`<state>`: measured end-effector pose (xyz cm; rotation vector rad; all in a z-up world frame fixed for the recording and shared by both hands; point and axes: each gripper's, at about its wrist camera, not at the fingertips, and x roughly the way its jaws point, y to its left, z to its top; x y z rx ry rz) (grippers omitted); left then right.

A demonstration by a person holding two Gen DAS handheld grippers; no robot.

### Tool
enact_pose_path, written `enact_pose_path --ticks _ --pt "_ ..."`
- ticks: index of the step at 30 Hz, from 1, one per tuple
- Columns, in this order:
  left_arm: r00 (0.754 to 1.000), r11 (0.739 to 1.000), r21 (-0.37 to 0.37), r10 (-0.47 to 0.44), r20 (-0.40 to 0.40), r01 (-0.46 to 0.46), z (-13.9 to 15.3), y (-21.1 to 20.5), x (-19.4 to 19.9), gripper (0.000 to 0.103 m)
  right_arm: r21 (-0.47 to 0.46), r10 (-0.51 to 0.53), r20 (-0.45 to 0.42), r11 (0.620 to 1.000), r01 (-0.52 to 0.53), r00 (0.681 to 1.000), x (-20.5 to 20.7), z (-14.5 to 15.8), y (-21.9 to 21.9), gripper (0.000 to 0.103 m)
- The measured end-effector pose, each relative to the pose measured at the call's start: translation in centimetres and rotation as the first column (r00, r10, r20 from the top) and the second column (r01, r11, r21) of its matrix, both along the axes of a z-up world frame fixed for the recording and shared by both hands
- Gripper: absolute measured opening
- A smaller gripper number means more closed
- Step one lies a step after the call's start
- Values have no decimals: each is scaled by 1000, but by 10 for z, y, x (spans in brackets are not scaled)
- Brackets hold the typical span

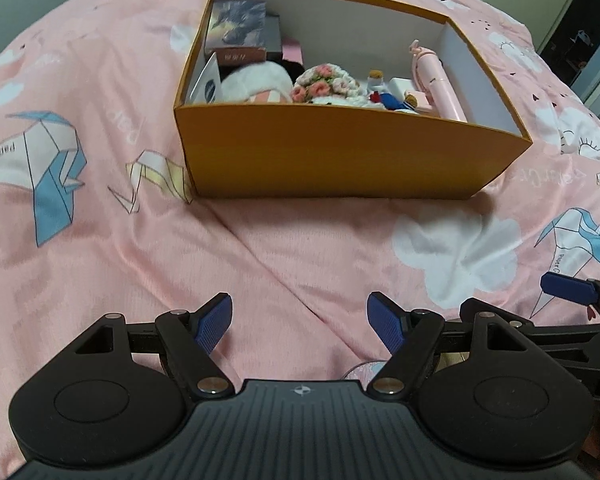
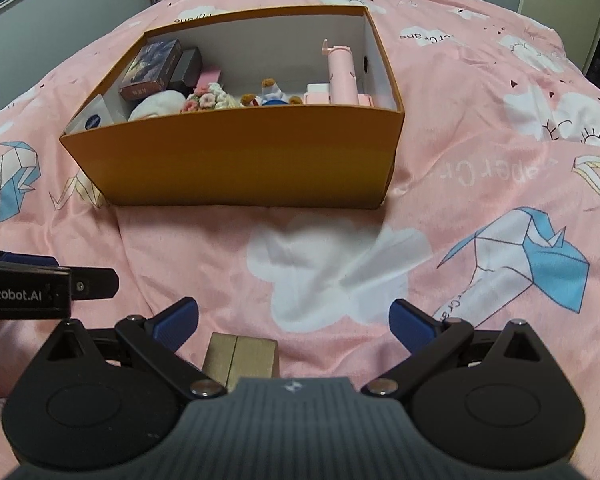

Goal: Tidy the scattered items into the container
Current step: 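Withdraw both open tools and move down to the gold box and mirror compact, then grasp the gold box with the right tool while the left tool grasps the round mirror compact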

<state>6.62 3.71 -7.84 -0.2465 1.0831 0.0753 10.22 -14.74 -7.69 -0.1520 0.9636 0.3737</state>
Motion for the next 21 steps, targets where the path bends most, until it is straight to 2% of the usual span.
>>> enact_pose_path --ticks 13,15,17,21 --pt "995 999 -46 -28 -93 23 -12 -2 3 87 -45 28 -96 998 -32 995 -2 -14 5 100" --pt "994 998 -51 -26 -102 21 -13 -2 3 87 -48 27 -102 998 -32 994 -1 -14 6 96" --pt "994 998 -56 -19 -103 14 -13 -1 3 85 -53 25 -109 998 -31 994 -1 -16 6 88" --pt "994 998 -58 -11 -106 5 -12 1 3 83 -40 26 -120 999 -31 992 0 -17 5 84"
